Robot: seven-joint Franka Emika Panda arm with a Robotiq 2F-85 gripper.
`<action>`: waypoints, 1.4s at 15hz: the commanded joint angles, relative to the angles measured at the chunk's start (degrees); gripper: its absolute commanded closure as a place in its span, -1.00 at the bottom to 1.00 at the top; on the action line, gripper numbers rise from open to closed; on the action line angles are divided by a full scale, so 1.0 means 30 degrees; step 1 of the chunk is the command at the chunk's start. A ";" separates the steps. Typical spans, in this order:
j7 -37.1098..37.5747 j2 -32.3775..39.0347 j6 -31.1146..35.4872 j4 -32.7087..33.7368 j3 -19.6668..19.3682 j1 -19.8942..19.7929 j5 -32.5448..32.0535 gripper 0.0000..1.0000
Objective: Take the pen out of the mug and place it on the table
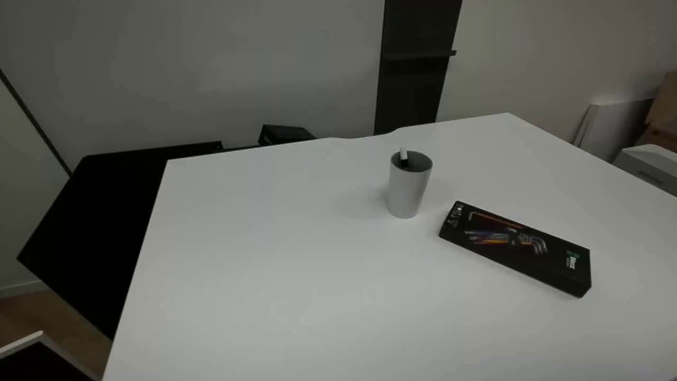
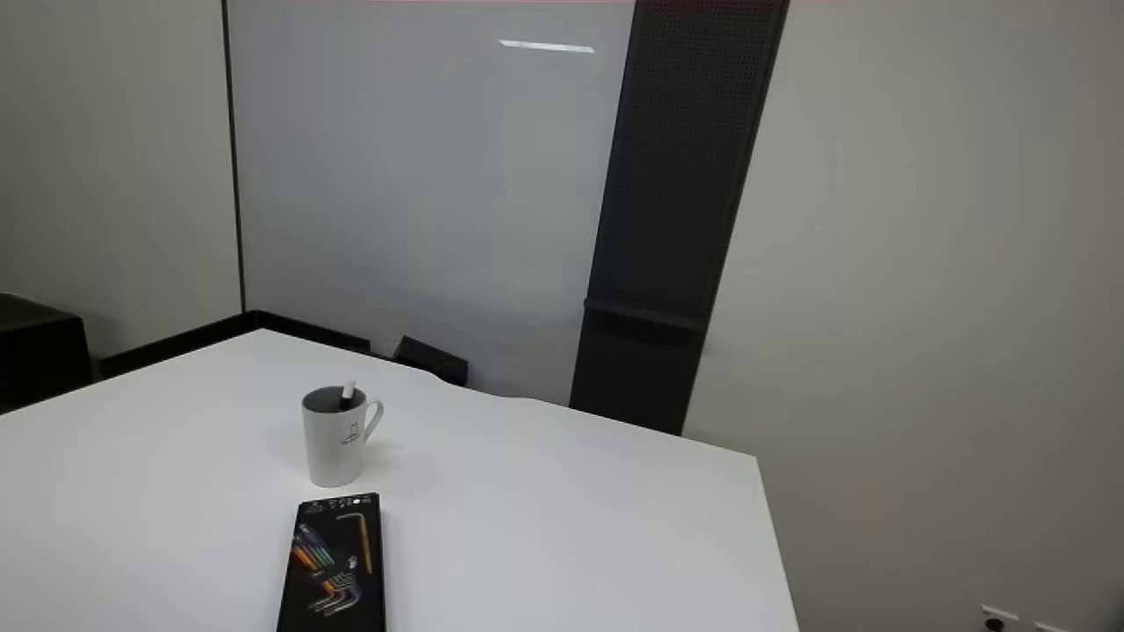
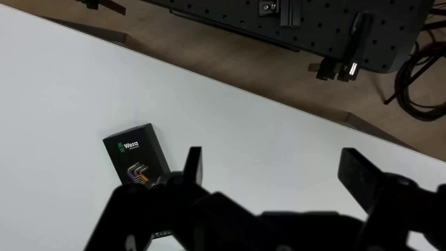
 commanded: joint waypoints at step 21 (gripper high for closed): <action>-0.2917 0.2788 0.0222 0.2915 -0.4222 -0.3102 -0.2625 -1.00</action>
